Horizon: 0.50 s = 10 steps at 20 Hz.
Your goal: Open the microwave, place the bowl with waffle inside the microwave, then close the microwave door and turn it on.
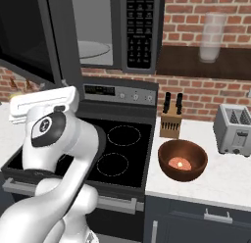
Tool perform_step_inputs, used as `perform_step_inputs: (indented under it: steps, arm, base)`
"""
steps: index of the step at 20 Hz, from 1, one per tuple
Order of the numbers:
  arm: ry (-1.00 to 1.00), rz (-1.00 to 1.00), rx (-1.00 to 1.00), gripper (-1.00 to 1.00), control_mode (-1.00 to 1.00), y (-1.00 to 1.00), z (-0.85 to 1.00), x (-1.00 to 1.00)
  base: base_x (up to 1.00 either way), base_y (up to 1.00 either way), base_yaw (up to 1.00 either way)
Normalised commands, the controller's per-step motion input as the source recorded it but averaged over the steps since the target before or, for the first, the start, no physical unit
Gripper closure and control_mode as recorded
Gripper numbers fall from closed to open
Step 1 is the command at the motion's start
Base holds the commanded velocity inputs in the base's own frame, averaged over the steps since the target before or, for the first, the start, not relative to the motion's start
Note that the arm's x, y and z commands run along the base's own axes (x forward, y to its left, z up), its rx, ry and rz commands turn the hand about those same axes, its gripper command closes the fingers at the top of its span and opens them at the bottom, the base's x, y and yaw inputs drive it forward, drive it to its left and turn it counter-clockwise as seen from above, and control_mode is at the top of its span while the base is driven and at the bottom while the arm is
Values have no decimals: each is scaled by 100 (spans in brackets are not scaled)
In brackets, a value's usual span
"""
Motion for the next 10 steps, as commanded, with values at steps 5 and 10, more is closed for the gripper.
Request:
perform_step_inputs:
  steps: [5, 10]
  arm:
    - [20, 34, -61, 100, -100, 100, 100, -100]
    - [21, 35, -63, 100, -100, 100, 100, -100]
  base:
    - [0, 0, 0]
    - [0, 0, 0]
